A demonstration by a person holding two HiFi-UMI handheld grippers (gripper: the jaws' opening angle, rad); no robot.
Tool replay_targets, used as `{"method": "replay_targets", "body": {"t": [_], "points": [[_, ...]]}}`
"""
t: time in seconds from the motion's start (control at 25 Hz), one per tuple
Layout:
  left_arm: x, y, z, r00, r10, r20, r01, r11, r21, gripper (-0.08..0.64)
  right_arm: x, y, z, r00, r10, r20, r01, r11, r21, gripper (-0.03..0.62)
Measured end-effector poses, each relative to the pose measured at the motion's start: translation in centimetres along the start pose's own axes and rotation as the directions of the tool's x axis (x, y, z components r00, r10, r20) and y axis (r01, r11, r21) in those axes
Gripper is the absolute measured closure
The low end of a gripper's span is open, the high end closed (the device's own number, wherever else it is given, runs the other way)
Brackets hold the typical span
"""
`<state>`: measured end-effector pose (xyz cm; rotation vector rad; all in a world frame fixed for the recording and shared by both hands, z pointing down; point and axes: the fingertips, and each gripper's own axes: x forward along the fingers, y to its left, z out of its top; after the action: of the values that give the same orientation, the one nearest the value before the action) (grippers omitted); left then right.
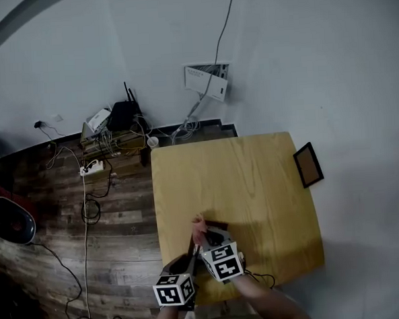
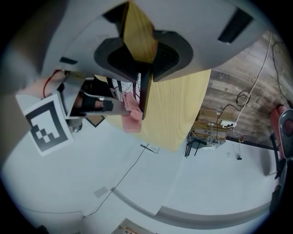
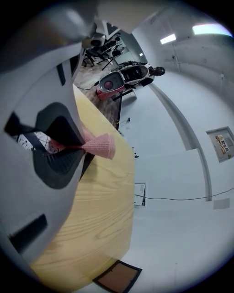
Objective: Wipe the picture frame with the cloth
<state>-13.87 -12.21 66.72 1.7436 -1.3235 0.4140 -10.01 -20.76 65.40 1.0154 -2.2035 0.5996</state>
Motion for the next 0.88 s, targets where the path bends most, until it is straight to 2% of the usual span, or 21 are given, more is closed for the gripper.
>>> {"method": "replay_targets", "body": {"t": [0.2,0.36,0.88], "points": [[0.1,0.0,0.1,1.000,0.004,-0.001,-0.004,1.000,0.003,0.454,0.5,0.2,0.3,0.997,-0.049,-0.060,0.042,0.992,-0.117,0.577],[0.1,0.0,0.0,1.000,0.005,-0.003,-0.005,1.000,-0.004,0.454,0.5,0.1,0.1,0.995,-0.065,-0.070,0.054,0.987,-0.150,0.577],[0.2,0.2,0.0,0.999,0.037,0.011,-0.036,0.999,-0.010,0.454,-1.1,-2.5,-1.4,0.988,-0.100,-0.114,0.082,0.985,-0.154,0.577]]}}
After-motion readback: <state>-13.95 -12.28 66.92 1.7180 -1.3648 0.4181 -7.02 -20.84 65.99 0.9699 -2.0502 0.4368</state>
